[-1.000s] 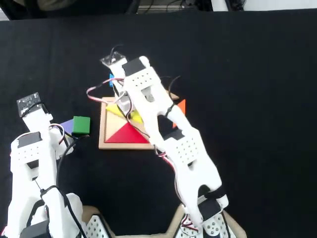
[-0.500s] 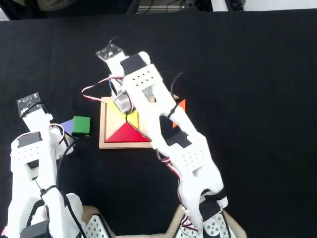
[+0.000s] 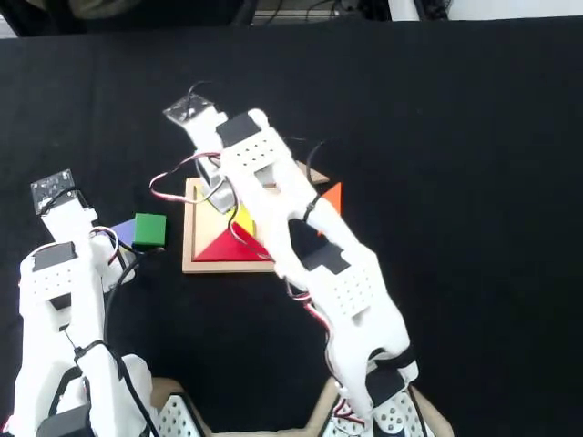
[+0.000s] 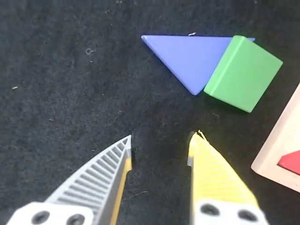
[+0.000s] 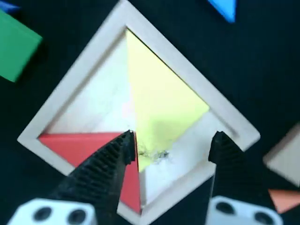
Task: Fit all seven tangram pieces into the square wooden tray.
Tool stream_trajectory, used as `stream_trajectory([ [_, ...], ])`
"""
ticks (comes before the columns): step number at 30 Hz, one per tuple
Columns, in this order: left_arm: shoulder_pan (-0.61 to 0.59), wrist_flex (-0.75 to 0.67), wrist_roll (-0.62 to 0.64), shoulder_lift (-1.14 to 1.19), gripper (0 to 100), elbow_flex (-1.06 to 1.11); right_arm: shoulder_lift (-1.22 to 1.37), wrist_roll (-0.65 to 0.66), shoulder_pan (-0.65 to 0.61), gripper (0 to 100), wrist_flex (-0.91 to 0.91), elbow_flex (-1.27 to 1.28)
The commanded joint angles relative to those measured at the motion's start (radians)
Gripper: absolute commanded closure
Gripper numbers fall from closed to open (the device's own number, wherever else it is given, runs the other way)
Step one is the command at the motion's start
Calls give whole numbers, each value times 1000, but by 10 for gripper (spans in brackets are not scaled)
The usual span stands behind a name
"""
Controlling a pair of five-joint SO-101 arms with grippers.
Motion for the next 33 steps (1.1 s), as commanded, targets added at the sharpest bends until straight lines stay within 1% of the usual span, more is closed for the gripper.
stream_trajectory([
  [1, 15, -14, 11, 0, 798, -42, -33, 54, -32, 738, -46, -10],
  [10, 15, -15, 11, 0, 798, -42, 42, 138, -48, 740, -66, -12],
  [20, 15, -17, 12, 0, 798, -42, 81, 245, -15, 740, -81, -12],
  [24, 15, -17, 14, 0, 798, -42, 116, 324, 2, 740, -68, -2],
  [28, 15, -17, 14, 0, 798, -42, 148, 388, 2, 740, -8, -12],
  [33, 15, -17, 14, 0, 798, -42, 148, 427, 28, 741, 25, -12],
])
